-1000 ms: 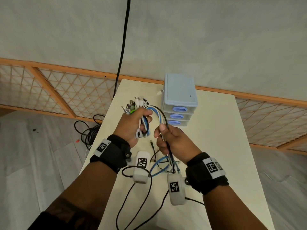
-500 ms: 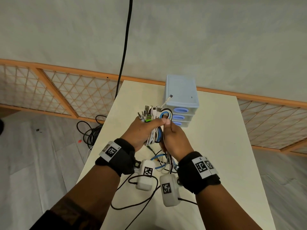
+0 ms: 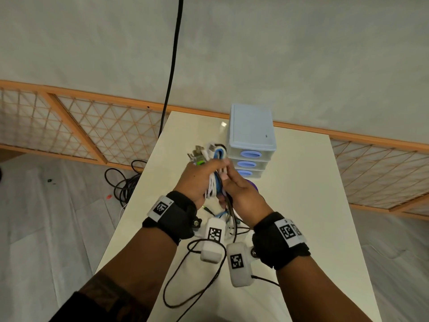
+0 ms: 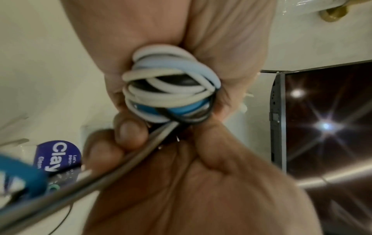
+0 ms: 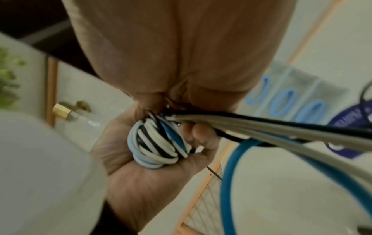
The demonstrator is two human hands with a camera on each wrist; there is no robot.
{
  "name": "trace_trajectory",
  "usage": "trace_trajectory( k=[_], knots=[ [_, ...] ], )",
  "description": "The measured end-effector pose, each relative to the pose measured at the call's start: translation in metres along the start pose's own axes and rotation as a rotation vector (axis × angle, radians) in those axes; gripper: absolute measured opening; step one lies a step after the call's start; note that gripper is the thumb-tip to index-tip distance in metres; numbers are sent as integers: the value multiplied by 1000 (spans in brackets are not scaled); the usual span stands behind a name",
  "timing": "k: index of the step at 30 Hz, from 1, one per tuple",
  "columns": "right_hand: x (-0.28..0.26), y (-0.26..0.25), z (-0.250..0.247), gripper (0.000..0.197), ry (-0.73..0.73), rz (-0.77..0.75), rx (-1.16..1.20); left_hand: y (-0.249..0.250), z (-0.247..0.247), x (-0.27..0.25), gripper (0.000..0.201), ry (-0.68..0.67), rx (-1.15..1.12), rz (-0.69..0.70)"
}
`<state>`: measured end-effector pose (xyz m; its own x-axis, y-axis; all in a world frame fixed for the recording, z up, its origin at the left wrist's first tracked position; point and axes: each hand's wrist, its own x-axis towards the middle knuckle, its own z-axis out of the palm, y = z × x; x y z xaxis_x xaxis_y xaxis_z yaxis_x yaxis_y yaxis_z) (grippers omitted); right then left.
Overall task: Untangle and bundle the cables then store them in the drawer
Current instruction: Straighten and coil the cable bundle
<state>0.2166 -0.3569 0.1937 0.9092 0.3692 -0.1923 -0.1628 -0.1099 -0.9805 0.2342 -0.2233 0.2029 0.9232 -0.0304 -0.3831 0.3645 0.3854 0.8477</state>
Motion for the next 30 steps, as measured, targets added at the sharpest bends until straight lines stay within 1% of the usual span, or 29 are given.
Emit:
trace_trajectory(
  k=[2,3,5,6,9,12,13,15,17,20,22,24,25,26,27,28,29,30],
  knots=[
    [-4,7,-6,49,-70,-52,129,10,0,5,13,68,-171,8],
    [-5,10,-8,56,-95,-83,104,17,0,7,9,74,-231,27],
    [-8,20,-10,65,-94,-87,42,28,-1,8,10,64,-229,78],
    [-8,25,-10,65,-66,-63,59,32,-1,8,10,65,-204,103],
    [-8,41,-13,47,-35,18,135,38,-3,8,14,25,-210,154],
    [-7,63,-17,27,2,116,104,48,-3,8,21,-23,-248,168],
    [-7,70,-19,23,40,150,133,51,-3,7,22,-32,-256,170],
    [-5,84,-20,15,131,209,271,54,-2,5,24,-59,-265,170],
    [-2,95,-20,13,187,265,428,53,1,4,25,-84,-271,166],
    [3,104,-23,22,143,287,545,47,2,4,24,-80,-279,157],
    [6,107,-24,25,96,244,478,45,0,6,25,-70,-278,151],
    [6,102,-22,27,121,119,218,43,-3,8,24,-54,-268,152],
    [5,95,-20,25,199,47,59,43,-5,8,24,-46,-259,156],
    [3,86,-17,19,313,-31,-29,42,-6,9,24,-37,-249,162],
    [0,76,-13,21,403,-120,-87,41,-7,9,23,-29,-243,168],
    [-3,66,-10,34,426,-205,-128,40,-7,10,22,-23,-241,174],
    [-6,54,-6,43,377,-252,-172,38,-7,11,22,-17,-237,182],
    [-8,44,0,47,299,-248,-210,37,-7,12,22,-13,-228,187]
  ],
)
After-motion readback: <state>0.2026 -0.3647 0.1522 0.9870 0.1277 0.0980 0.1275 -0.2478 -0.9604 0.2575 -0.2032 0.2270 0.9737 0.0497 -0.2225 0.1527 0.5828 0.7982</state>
